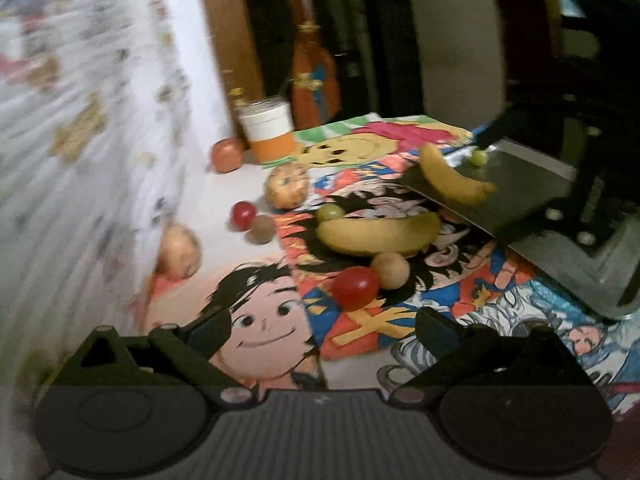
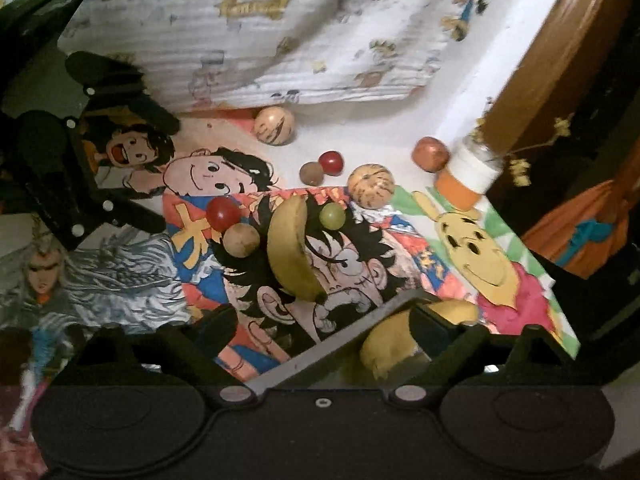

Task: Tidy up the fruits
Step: 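Move the right tool to the second banana while the left tool approaches the red tomato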

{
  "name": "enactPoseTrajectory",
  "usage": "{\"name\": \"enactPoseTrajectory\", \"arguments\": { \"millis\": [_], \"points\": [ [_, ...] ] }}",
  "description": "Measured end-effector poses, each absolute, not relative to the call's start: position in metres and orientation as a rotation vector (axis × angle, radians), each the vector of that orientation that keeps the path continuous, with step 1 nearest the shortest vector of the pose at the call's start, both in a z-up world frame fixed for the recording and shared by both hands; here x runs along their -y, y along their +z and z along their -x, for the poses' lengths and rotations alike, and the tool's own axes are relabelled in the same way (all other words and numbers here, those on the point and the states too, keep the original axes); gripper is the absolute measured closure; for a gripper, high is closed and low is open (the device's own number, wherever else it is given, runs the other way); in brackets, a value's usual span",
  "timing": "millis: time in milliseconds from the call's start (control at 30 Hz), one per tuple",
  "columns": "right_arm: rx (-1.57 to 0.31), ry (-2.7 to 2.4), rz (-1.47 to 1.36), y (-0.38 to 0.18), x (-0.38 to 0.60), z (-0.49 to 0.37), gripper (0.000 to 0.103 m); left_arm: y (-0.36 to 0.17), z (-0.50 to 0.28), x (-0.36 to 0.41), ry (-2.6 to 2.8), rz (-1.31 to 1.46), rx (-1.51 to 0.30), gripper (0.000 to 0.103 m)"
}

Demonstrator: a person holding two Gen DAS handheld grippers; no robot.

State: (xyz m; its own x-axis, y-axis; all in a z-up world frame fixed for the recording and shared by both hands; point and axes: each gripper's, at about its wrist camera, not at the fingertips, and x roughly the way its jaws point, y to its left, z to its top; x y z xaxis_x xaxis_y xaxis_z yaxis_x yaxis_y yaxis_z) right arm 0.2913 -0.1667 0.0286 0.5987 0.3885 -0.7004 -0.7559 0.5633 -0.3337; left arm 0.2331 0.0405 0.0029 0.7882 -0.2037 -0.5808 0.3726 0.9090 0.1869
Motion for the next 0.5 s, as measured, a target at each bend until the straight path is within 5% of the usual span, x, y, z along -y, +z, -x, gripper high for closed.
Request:
{"name": "enactPoseTrajectory", "arguments": {
  "millis": [500],
  "points": [
    [-0.635, 0.836, 0.658, 0.001, 0.15, -0.326, 0.041, -0.01, -0.271, -0.041, -0.439, -0.241, -0.641, 0.043]
  ]
}}
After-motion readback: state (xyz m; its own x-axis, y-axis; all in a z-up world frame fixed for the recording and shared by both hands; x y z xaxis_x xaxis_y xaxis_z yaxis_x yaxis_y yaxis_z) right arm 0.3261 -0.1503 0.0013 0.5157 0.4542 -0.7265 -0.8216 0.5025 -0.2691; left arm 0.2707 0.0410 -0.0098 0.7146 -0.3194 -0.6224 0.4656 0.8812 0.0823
